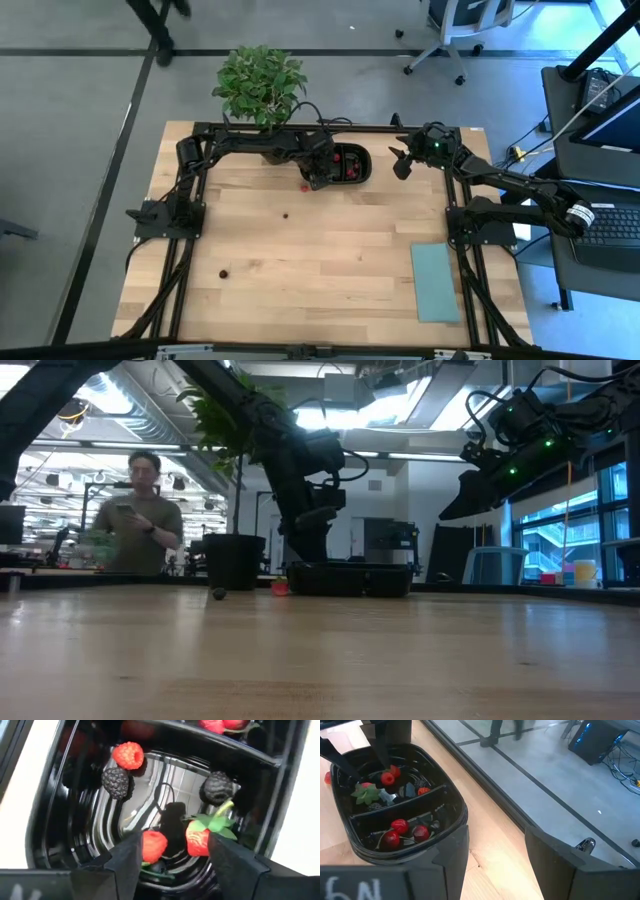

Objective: Pick and placing Produce into tupperware
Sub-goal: Put the strawberry into the black container

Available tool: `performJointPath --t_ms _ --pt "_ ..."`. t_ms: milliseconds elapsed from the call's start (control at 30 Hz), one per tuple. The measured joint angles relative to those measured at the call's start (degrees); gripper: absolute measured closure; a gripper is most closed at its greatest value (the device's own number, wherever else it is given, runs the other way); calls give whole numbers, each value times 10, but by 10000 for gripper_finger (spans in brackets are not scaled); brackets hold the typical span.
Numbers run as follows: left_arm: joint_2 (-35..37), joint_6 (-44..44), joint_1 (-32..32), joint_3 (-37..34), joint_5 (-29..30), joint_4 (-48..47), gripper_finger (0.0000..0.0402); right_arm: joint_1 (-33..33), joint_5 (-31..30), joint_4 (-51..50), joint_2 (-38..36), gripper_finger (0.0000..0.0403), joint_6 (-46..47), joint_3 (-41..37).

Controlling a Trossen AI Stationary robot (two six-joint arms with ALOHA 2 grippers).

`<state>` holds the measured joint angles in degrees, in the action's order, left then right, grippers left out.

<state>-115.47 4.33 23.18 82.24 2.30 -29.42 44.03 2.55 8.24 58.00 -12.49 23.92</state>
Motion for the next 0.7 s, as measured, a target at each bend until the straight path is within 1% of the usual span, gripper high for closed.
performJointPath --t_ms 267,333,400,533,700 --pt "49 62 -24 0 2 -7 190 0 0 0 0 207 0 0" --pt "67 66 -33 0 2 -8 190 0 0 0 0 207 0 0" --pt "80 59 -43 0 2 -13 190 0 0 0 0 207 0 0" --pt "108 18 -71 0 2 -46 190 0 0 -2 0 207 0 0" --pt "117 -17 -106 0 2 -97 190 0 0 -4 0 207 0 0"
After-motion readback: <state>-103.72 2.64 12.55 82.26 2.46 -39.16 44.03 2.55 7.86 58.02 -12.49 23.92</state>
